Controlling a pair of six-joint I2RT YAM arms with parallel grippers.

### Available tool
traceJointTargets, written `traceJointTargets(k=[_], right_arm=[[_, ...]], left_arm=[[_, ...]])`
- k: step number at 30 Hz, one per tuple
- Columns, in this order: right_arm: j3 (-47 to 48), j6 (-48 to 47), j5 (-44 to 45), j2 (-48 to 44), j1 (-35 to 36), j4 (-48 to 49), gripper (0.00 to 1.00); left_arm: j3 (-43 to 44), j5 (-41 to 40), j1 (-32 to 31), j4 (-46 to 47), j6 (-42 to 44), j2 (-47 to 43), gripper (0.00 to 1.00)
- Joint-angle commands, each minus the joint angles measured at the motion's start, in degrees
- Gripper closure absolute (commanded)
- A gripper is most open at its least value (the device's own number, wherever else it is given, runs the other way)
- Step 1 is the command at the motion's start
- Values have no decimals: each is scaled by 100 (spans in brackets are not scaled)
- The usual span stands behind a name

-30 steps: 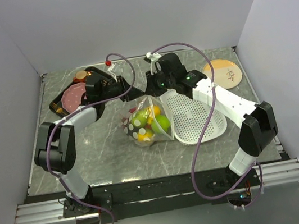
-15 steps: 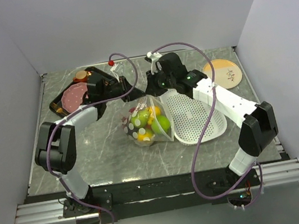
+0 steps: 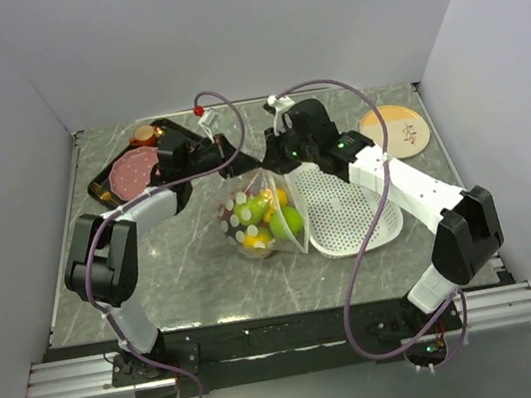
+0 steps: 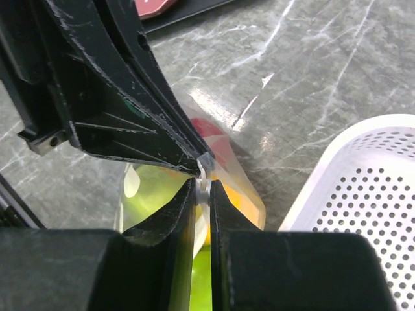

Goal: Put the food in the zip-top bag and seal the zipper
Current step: Zip the zipper food storage bag at the center of the board.

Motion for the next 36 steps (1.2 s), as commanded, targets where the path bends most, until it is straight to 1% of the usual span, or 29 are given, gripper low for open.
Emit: traceJointTargets(k=[1,5,9,14,23,27,36], right_arm=[[-251,61,84,-292,-34,72,93],[-392,87,136,-380,-34,125,93],[-454,70,198,-442,-34,63,93],[-489,96,190,-477,-34,37,93],[-691,149,172,-608,1,54,93],[-805,175,207,-696,1,81,93],[-999,219,119,-960,9,29,92]], left_arm=[[145,-380,74,420,-219,-145,99],[57,-485,135,490,-307,-171,99],[48,-591,223,306,-228,-224,99],[-75,-723,337,472,-394,-329,99],[-84,-697,478,578,-518,-365,99],[-13,-626,478,472,-465,-347,99],[-40,-802,505,77,-228,-435,99]])
